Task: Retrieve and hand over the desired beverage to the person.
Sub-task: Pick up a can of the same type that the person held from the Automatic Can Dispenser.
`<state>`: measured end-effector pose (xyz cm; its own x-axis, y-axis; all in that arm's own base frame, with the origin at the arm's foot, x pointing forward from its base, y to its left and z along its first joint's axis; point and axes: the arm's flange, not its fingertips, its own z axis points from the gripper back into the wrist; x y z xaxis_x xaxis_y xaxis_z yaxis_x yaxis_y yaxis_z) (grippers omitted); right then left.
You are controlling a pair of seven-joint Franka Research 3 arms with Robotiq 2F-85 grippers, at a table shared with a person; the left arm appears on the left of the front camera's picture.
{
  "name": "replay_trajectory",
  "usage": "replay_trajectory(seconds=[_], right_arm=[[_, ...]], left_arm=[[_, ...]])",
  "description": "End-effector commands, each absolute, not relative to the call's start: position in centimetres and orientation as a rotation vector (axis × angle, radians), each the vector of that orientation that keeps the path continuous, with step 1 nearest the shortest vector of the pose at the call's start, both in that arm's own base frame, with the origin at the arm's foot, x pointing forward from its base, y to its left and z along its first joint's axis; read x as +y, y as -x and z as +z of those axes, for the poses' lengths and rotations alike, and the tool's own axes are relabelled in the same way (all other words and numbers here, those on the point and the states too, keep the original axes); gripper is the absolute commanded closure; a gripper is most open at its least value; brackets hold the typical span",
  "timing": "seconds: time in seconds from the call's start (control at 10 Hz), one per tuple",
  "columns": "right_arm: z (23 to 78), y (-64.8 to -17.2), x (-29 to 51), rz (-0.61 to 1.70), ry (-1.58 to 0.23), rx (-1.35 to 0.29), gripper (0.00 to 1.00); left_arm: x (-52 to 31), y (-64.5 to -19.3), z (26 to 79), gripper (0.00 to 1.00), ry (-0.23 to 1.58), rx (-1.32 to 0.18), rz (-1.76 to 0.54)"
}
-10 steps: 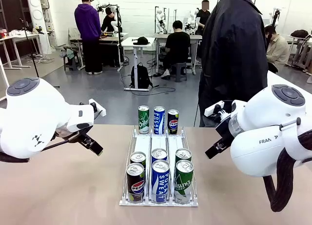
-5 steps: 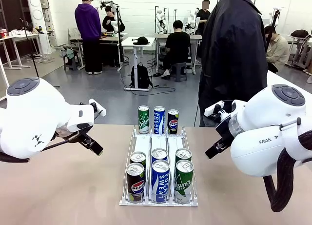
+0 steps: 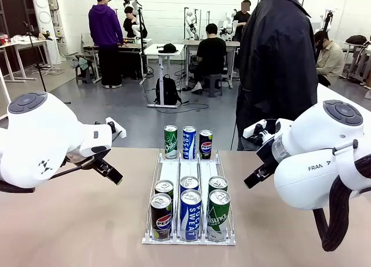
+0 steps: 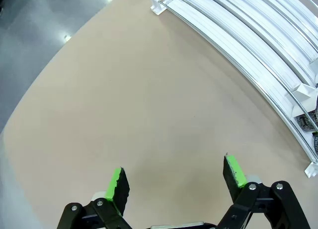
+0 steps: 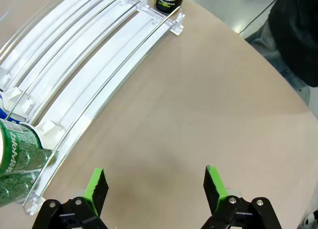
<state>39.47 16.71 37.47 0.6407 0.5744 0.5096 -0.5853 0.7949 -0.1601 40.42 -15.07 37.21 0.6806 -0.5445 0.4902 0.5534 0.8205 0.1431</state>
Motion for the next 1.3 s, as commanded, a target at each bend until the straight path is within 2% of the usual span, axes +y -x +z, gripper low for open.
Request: replay_trajectory(seconds=[0.0, 0.3, 0.5, 0.8, 1.0, 1.1, 1.2], right_arm=[[37.5, -39.5, 16.7, 0.661, -0.021, -0.574, 0.00], [37.5, -39.5, 16.7, 0.661, -0.020, -0.574, 0.00], [45.1, -36.3, 16.3, 0.632, 0.044, -0.601, 0.00], [56.3, -33.0, 17.0, 0.641, 0.081, -0.532, 0.00], [60.9, -31.1, 17.5, 0.625, 0.086, -0.542, 0.00], [61.5, -30.4, 17.6, 0.617, 0.101, -0.525, 0.00], [60.9, -30.2, 17.4, 0.598, 0.198, -0.521, 0.00]], left_arm=[[-15.0, -40.4, 37.2, 0.00, 0.018, -0.545, -0.614], [-15.1, -40.4, 37.2, 0.00, 0.017, -0.544, -0.616], [-14.2, -39.5, 44.1, 0.00, 0.005, -0.561, -0.625], [-16.0, -37.6, 54.9, 0.00, -0.041, -0.581, -0.659], [-16.0, -36.2, 58.9, 0.00, -0.063, -0.600, -0.660], [-15.8, -35.5, 59.6, 0.00, -0.081, -0.597, -0.661], [-16.2, -36.0, 58.9, 0.00, -0.019, -0.609, -0.663]])
